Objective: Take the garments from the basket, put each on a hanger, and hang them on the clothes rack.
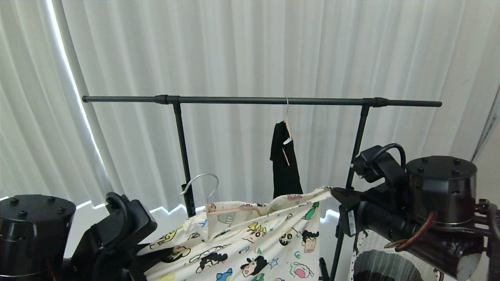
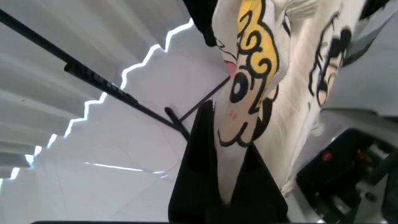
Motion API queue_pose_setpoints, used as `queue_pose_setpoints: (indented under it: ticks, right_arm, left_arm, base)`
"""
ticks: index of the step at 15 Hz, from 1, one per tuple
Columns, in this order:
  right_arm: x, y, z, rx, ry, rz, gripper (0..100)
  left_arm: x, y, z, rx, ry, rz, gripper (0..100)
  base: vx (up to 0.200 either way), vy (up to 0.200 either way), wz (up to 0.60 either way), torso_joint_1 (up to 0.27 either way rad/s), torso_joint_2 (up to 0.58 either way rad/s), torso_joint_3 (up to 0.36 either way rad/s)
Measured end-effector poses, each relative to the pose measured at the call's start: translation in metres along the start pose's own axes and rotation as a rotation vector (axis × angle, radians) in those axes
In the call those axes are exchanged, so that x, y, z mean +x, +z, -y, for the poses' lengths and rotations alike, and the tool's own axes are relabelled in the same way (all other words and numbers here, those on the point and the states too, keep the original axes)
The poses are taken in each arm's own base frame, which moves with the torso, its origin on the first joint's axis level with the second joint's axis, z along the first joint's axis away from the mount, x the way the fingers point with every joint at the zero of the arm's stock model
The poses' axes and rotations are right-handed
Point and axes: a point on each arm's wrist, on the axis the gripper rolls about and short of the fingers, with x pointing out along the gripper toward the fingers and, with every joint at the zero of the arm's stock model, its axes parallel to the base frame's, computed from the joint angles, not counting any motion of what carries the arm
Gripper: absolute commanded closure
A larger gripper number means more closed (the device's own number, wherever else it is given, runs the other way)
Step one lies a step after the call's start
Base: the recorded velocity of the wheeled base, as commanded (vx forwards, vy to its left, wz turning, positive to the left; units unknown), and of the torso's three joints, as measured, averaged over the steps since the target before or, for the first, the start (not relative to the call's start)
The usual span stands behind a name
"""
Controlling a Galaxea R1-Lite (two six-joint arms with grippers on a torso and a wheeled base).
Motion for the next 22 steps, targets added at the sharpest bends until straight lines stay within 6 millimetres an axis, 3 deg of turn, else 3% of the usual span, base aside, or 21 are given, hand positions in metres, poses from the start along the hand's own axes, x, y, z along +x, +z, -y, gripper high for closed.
queue_pose_setpoints:
  ticks: [1,8,15,19,22]
  right_arm:
    - [-0.008,0.001,-0.003,-0.012,0.024,-0.007,0]
    - [-0.04,0.009,-0.019,-0.156,0.242,0.026,0]
    - [-0.051,0.023,-0.023,-0.565,0.546,-0.09,0]
    - [-0.055,0.027,-0.033,-0.632,0.642,-0.16,0]
    - [-0.044,0.023,-0.044,-0.647,0.663,-0.187,0]
  left_arm:
    - [0.003,0.002,-0.001,-0.017,0.001,0.002,100]
    - [0.007,0.012,0.0,-0.045,0.007,0.092,100]
    - [0.004,0.025,0.041,0.112,-0.192,0.177,100]
    - [0.002,0.027,0.057,0.191,-0.254,0.194,100]
    - [0.002,0.023,0.066,0.223,-0.299,0.186,100]
  base:
    - [0.0,0.0,0.0,0.0,0.0,0.0]
    - [0.0,0.0,0.0,0.0,0.0,0.0]
    - [0.0,0.0,0.0,0.0,0.0,0.0]
    - [0.0,0.0,0.0,0.0,0.0,0.0]
    - [0.0,0.0,0.0,0.0,0.0,0.0]
